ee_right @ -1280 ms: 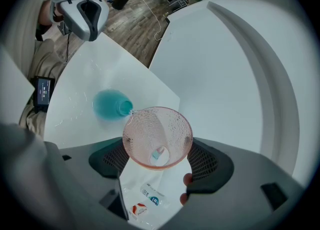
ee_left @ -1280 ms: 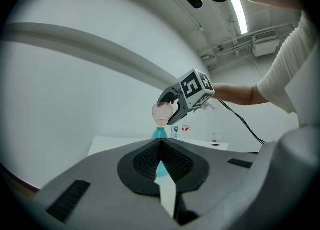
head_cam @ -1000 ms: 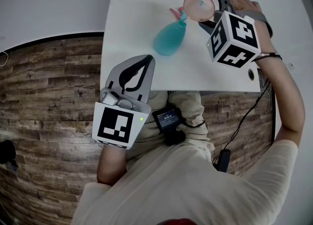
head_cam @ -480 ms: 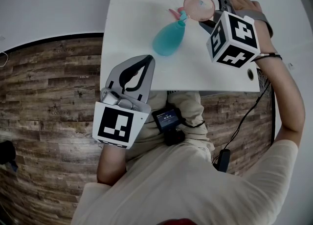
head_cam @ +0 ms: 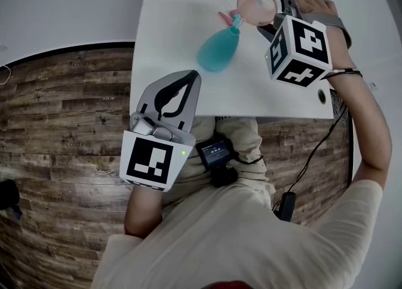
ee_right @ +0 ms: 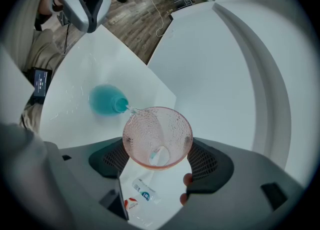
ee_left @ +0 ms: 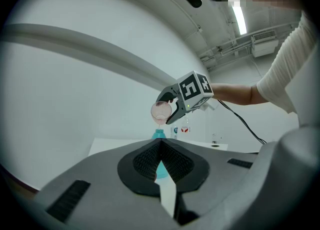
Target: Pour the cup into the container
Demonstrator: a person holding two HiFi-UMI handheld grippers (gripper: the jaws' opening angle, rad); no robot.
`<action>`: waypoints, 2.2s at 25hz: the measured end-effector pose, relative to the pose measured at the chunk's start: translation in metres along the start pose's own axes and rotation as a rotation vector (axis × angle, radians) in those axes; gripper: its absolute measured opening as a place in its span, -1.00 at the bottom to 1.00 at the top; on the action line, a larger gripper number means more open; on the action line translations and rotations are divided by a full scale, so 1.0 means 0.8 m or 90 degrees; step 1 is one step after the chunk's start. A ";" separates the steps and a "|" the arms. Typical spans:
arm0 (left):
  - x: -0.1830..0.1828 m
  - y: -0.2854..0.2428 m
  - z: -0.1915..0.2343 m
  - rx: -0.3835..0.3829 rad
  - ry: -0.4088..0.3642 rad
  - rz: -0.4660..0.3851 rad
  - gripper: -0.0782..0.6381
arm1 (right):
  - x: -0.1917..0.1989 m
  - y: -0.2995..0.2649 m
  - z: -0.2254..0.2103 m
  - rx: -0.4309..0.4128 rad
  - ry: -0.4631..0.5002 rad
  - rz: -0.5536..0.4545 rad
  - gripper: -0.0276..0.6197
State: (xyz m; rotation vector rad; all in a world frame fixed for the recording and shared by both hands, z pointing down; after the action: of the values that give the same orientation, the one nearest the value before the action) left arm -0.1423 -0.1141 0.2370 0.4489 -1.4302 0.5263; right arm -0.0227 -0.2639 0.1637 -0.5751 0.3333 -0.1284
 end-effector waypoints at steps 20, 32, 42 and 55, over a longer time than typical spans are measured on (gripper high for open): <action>-0.004 0.002 -0.001 0.002 -0.003 -0.004 -0.75 | -0.002 0.003 -0.003 0.022 0.022 0.013 0.23; -0.005 0.002 0.000 0.002 -0.003 -0.004 -0.75 | -0.002 0.002 -0.004 0.038 0.040 0.023 0.23; -0.005 0.003 0.000 0.001 -0.002 -0.007 -0.75 | -0.003 0.002 -0.004 0.053 0.056 0.031 0.23; -0.005 0.003 -0.004 0.003 -0.003 -0.007 -0.75 | -0.002 0.011 -0.006 0.064 0.067 0.037 0.23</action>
State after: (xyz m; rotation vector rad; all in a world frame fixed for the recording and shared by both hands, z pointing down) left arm -0.1415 -0.1106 0.2326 0.4623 -1.4303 0.5197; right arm -0.0254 -0.2589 0.1559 -0.4595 0.4429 -0.1194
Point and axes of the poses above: the fingertips, and each gripper's own axes: y backward along the fingers, z to its left, x out of its underside, the point moved 4 cm from there along y, backward along the fingers, and after that the axes turned 3 degrees about z, right-handed, at the moved point
